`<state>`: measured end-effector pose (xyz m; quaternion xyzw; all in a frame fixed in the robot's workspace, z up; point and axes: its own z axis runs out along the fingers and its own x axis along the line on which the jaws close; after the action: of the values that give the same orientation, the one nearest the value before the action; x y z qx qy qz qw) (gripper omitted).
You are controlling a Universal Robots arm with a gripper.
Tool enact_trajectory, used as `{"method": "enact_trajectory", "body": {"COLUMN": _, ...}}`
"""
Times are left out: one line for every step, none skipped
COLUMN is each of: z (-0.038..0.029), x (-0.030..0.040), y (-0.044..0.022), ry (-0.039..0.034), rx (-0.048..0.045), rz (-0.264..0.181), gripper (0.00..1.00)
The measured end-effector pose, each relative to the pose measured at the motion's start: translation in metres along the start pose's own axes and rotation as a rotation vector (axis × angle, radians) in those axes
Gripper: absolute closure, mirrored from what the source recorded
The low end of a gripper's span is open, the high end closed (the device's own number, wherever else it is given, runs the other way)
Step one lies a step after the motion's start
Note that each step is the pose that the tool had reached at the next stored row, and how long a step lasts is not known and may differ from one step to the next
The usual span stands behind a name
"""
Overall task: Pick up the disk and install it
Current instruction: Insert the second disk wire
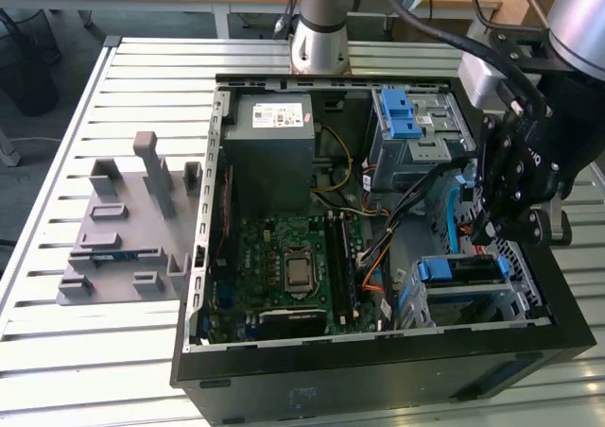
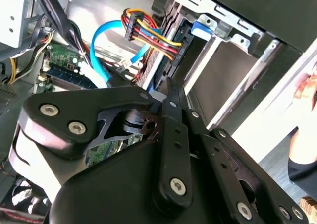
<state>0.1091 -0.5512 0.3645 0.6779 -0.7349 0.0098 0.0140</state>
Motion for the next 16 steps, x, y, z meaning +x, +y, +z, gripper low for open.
{"method": "enact_trajectory", "body": {"z": -0.0021, "x": 0.0002, "y": 0.0011, "ry": 0.0, "rx": 0.0001, "rz": 0.0, "gripper": 0.89}}
{"method": "enact_trajectory", "body": {"z": -0.0041, "x": 0.0003, "y": 0.002, "ry": -0.0001, "rx": 0.0, "rz": 0.0, "gripper": 0.89}}
{"method": "enact_trajectory", "body": {"z": -0.0061, "x": 0.0004, "y": 0.0028, "ry": -0.0001, "rx": 0.0001, "rz": 0.0, "gripper": 0.89}}
{"method": "enact_trajectory", "body": {"z": -0.0079, "x": 0.0006, "y": 0.0036, "ry": 0.0, "rx": 0.0001, "rz": 0.0, "gripper": 0.89}}
{"method": "enact_trajectory", "body": {"z": -0.0106, "x": 0.0008, "y": 0.0051, "ry": 0.0, "rx": 0.0, "rz": 0.0, "gripper": 0.89}}
{"method": "enact_trajectory", "body": {"z": -0.011, "x": 0.0008, "y": 0.0058, "ry": -0.0002, "rx": 0.0, "rz": 0.0, "gripper": 0.89}}
{"method": "enact_trajectory", "body": {"z": -0.0112, "x": 0.0008, "y": 0.0067, "ry": -0.0003, "rx": 0.0, "rz": 0.0, "gripper": 0.89}}
{"method": "enact_trajectory", "body": {"z": -0.0112, "x": 0.0009, "y": 0.0075, "ry": -0.0003, "rx": 0.0, "rz": 0.0, "gripper": 0.89}}
{"method": "enact_trajectory", "body": {"z": -0.0114, "x": 0.0009, "y": 0.008, "ry": -0.0001, "rx": 0.0001, "rz": 0.0, "gripper": 0.89}}
{"method": "enact_trajectory", "body": {"z": -0.0115, "x": 0.0008, "y": 0.0089, "ry": 0.0, "rx": 0.0, "rz": 0.0, "gripper": 0.89}}
{"method": "enact_trajectory", "body": {"z": -0.0116, "x": 0.0007, "y": 0.0097, "ry": 0.0, "rx": 0.0001, "rz": 0.0, "gripper": 0.89}}
{"method": "enact_trajectory", "body": {"z": -0.012, "x": 0.0006, "y": 0.0105, "ry": 0.0, "rx": 0.0, "rz": 0.0, "gripper": 0.89}}
{"method": "enact_trajectory", "body": {"z": -0.0131, "x": 0.0006, "y": 0.0112, "ry": 0.0002, "rx": 0.0001, "rz": 0.0, "gripper": 0.89}}
{"method": "enact_trajectory", "body": {"z": -0.0147, "x": 0.0003, "y": 0.0114, "ry": -0.0001, "rx": 0.0, "rz": 0.0, "gripper": 0.89}}
{"method": "enact_trajectory", "body": {"z": -0.0166, "x": -0.0001, "y": 0.0115, "ry": 0.0, "rx": 0.0001, "rz": 0.0, "gripper": 0.89}}
{"method": "enact_trajectory", "body": {"z": -0.0185, "x": -0.0008, "y": 0.0117, "ry": 0.0, "rx": 0.0001, "rz": 0.0, "gripper": 0.89}}
